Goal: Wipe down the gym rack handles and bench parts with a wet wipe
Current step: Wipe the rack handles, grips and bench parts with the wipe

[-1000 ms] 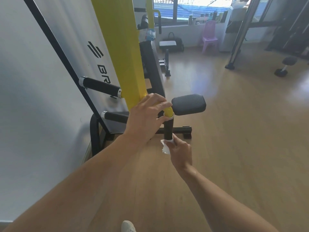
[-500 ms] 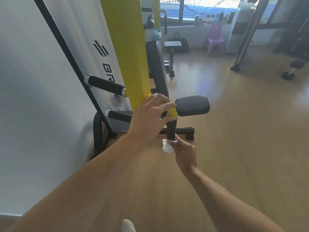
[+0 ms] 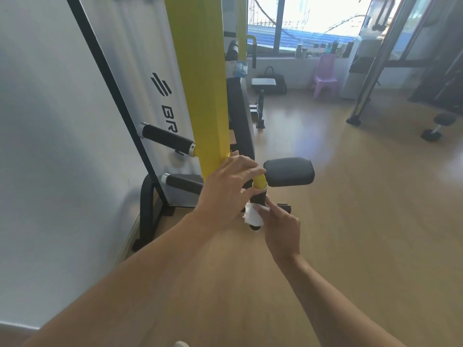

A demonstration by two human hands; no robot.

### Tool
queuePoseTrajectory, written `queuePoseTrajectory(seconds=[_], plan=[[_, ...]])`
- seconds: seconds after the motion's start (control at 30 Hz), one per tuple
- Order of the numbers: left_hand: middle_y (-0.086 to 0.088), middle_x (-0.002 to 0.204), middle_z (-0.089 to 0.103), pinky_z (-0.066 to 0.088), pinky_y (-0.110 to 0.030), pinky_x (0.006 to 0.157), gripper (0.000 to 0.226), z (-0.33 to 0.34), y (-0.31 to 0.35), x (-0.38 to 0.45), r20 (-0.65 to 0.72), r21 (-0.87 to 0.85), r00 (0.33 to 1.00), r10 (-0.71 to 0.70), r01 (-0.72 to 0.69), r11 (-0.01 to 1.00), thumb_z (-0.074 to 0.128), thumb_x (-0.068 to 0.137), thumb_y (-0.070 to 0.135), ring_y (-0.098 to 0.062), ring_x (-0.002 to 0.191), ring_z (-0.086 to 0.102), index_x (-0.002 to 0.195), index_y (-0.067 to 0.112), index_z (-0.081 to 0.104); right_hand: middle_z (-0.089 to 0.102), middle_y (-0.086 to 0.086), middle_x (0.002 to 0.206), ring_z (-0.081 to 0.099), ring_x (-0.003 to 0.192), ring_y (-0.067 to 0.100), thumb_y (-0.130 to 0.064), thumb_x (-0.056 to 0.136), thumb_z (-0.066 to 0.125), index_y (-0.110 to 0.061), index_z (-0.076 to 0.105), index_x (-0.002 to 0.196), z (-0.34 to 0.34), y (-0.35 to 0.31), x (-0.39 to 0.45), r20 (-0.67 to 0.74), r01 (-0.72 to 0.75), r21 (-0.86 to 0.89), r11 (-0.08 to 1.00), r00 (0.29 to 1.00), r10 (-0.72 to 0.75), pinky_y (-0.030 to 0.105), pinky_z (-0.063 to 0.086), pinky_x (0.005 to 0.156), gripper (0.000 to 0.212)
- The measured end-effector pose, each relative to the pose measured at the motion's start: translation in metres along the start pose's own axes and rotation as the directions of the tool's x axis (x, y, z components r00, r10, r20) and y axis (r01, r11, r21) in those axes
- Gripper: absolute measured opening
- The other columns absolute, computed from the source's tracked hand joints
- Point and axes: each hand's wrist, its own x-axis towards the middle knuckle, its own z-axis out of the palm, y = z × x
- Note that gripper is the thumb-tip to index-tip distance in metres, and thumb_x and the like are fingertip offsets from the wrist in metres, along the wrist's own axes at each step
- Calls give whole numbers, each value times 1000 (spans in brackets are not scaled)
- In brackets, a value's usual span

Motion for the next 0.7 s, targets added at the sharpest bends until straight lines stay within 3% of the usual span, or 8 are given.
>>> queuePoseTrajectory(seconds=[0.07,0.13,0.2,0.27,0.37,0.47,0.6,0.7], plan=[[2,122,71,36,-32,114,39,2,-1,-4,-32,-33,999,4,-5,999,83,80,33,-21,120,64,116,21,75,66,-13,82,52,71,-27,-19,94,66,-17,71,125,-5,-13,6,-51,-6,104,995,999,11,-5,35,63,31],[0,128,69,17,-22,122,38,-2,-1,-7,-28,-104,999,33,-35,994,80,85,25,-19,127,58,121,17,73,65,-10,72,53,64,-22,-20,93,66,-12,72,122,-3,-7,-2,-88,4,73,997,996,3,-3,34,56,30],[1,140,61,7,-18,123,38,-9,-1,-14,1,-200,998,70,-68,977,73,91,16,-11,140,44,128,13,68,75,-9,81,55,63,-24,-26,94,65,-15,75,116,4,12,-25,-1,-108,34,994,994,108,-2,37,55,26],[8,146,52,14,-17,123,38,-16,-4,-31,20,-280,998,53,-45,959,68,95,13,-2,146,32,132,13,64,77,-11,76,62,58,-15,-26,93,70,-25,83,93,15,31,-56,203,-356,43,933,918,341,12,52,56,12],[0,133,65,51,-34,105,26,-24,-22,-74,-113,-347,986,-124,78,935,66,96,13,-13,126,60,121,10,71,73,-7,63,71,55,12,-20,88,75,-26,80,71,34,14,-78,450,-561,78,824,758,473,37,61,54,20],[0,113,71,58,-35,89,19,-32,-55,-110,-224,-397,878,-424,315,862,66,94,5,-12,105,68,111,8,74,75,-2,74,73,69,18,-27,90,73,-24,80,83,51,-45,-64,560,-576,204,791,732,389,36,60,60,10],[6,108,72,59,-32,88,19,-48,-106,-124,-181,-509,599,-780,622,595,64,95,19,-16,98,69,113,22,70,74,-16,83,70,83,12,-26,90,72,-29,78,92,75,-126,-30,501,-559,420,715,800,331,31,59,72,7],[5,112,73,58,-35,92,21,-50,-147,-122,-84,-552,509,-856,692,466,64,96,20,-15,100,68,116,22,70,71,-24,79,67,79,-2,-23,92,70,-29,76,96,103,-171,1,268,-231,454,861,956,115,15,52,66,9]])
